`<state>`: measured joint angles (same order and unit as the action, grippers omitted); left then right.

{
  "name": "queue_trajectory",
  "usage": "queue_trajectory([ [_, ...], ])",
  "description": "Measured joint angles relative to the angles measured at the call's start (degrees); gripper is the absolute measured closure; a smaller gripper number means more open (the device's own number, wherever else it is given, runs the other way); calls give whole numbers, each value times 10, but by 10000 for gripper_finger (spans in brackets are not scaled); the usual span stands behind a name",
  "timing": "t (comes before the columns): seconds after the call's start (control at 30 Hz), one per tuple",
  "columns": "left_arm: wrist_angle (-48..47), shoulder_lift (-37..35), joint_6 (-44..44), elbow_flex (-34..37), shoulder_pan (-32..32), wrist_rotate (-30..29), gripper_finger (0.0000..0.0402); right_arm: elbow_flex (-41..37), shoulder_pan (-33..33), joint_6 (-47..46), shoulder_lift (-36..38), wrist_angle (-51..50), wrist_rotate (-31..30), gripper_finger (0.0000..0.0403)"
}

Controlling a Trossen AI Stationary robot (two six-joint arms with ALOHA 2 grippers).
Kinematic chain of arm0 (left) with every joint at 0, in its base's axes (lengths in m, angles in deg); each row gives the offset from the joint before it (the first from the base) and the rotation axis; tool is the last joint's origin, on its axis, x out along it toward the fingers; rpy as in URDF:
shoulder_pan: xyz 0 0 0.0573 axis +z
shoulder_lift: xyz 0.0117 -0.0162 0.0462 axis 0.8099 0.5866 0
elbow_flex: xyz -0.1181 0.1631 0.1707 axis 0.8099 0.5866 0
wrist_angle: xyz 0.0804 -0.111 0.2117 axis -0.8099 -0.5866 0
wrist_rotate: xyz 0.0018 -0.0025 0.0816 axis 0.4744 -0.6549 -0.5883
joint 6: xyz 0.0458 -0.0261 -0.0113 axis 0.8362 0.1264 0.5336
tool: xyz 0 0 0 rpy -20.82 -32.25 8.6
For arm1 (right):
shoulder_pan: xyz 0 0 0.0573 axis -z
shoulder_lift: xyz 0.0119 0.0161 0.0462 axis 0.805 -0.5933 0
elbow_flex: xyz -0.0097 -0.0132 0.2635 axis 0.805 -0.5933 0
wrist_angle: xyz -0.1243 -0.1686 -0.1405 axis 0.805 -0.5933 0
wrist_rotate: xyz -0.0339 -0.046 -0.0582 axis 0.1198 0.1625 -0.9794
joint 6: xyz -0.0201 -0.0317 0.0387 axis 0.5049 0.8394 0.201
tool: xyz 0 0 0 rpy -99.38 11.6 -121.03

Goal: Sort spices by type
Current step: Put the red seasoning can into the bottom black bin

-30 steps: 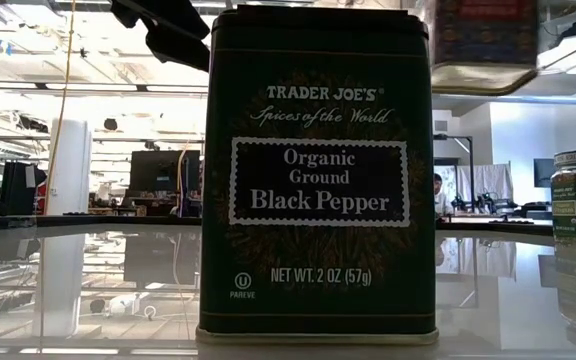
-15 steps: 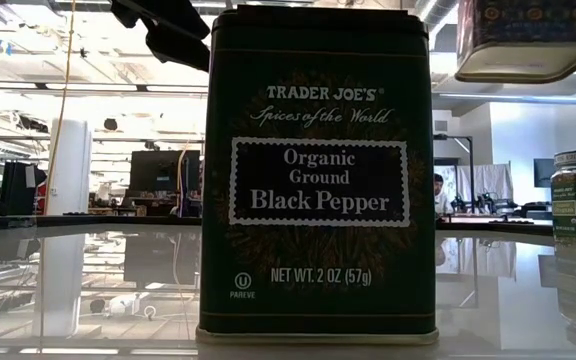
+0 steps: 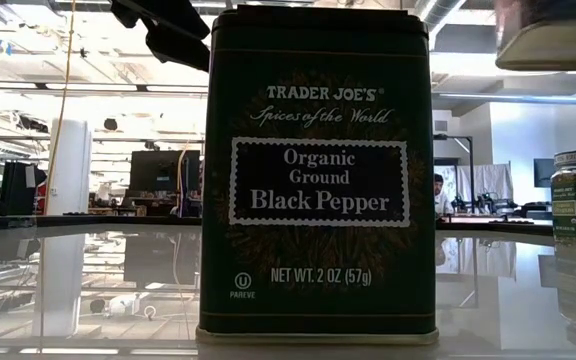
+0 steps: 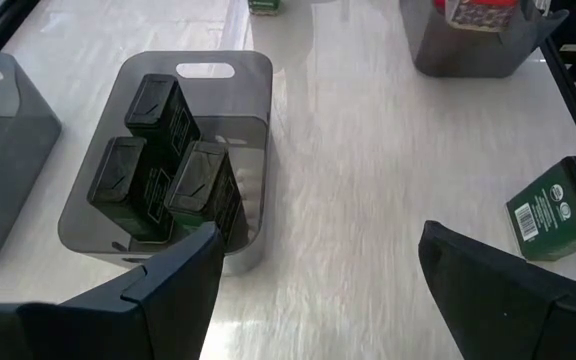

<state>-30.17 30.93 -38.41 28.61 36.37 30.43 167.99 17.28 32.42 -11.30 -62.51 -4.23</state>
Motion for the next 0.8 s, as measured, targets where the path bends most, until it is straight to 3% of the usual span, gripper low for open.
queue_trajectory([
  [0.3,0,0,0,0,0,0,79,0,-48,-61,0,-36,0,158],
  [0.8,-1,0,0,0,0,0,79,-1,-193,-207,14,-84,1,158],
])
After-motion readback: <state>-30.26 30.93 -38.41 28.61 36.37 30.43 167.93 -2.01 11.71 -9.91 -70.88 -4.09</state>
